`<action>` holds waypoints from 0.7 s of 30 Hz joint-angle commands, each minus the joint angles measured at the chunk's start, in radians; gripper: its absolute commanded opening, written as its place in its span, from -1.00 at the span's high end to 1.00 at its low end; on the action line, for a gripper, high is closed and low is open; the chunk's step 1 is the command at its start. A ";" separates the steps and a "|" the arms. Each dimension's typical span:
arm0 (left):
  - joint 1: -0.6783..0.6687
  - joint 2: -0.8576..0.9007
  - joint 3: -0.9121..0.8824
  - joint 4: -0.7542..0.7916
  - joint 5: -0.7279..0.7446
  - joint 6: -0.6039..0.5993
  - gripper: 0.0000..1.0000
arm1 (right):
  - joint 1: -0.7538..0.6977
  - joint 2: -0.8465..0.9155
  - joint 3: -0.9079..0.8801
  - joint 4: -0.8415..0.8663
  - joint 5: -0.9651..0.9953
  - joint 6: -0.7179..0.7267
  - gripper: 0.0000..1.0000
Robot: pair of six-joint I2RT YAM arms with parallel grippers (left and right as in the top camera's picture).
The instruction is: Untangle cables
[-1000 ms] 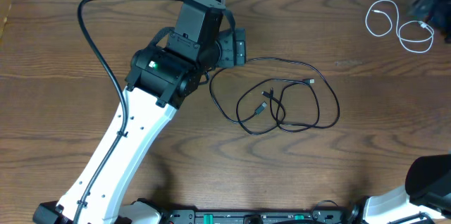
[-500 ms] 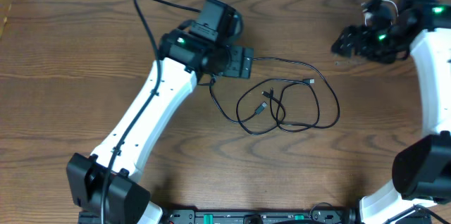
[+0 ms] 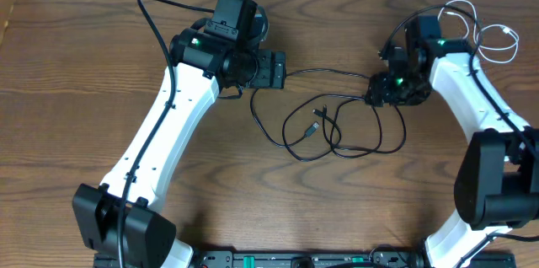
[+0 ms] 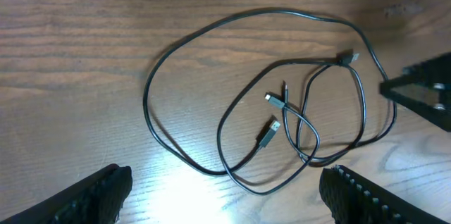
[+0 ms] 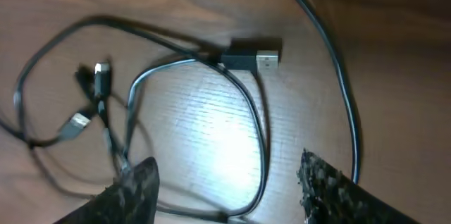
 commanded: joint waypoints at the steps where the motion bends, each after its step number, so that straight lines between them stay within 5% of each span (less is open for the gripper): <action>1: 0.008 -0.013 0.005 -0.005 0.012 0.024 -0.82 | 0.008 0.008 -0.068 0.063 -0.005 -0.049 -0.19; 6: 0.008 -0.013 0.005 -0.005 0.012 0.024 -0.82 | 0.010 0.008 -0.149 0.174 -0.015 -0.049 -0.20; 11: 0.008 -0.013 0.005 -0.006 0.012 0.023 -0.81 | 0.010 0.008 -0.248 0.288 -0.024 -0.048 0.06; 21: 0.008 -0.013 0.005 -0.006 0.012 0.023 -0.81 | 0.012 0.008 -0.395 0.505 -0.101 -0.048 0.22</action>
